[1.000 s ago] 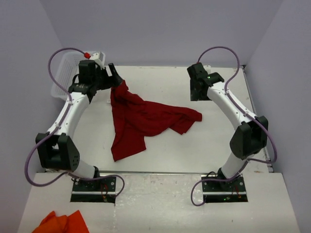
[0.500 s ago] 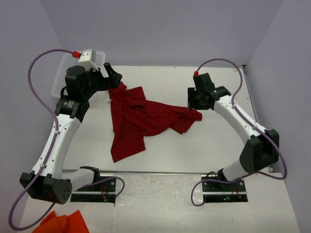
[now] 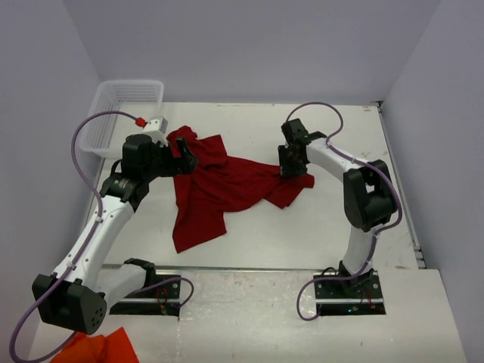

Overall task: Fold and stack the t-shirts
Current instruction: Flatten out the tshirt

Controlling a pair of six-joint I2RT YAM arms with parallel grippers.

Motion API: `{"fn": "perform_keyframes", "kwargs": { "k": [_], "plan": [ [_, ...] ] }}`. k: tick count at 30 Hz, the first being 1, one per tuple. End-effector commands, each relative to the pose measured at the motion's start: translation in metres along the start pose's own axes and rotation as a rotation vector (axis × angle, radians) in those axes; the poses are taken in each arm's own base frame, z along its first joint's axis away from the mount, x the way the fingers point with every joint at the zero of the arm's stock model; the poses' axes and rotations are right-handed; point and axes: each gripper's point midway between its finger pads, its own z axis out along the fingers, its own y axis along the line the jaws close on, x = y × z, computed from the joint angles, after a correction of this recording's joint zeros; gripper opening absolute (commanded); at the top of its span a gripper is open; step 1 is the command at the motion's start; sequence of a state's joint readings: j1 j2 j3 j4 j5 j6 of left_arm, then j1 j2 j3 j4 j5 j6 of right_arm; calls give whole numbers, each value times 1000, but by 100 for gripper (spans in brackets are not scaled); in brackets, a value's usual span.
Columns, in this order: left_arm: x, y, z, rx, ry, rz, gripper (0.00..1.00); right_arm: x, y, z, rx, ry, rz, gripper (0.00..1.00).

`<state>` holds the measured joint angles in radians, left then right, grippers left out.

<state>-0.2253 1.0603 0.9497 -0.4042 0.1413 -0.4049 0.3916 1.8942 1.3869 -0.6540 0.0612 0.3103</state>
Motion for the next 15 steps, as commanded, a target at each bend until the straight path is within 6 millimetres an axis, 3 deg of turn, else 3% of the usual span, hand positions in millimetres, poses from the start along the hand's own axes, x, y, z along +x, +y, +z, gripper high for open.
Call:
{"fn": "perform_keyframes", "kwargs": {
  "k": [1, 10, 15],
  "plan": [
    [-10, -18, -11, 84, -51, 20, 98, -32, -3, 0, 36, -83, -26, 44],
    [-3, -20, -17, 110, -53, 34, 99, -50, -16, -1, 113, -108, -18, 32],
    [0, -20, -17, 113, -49, 38, 99, -53, -22, -1, 147, -117, -21, 8]
  ]
}}
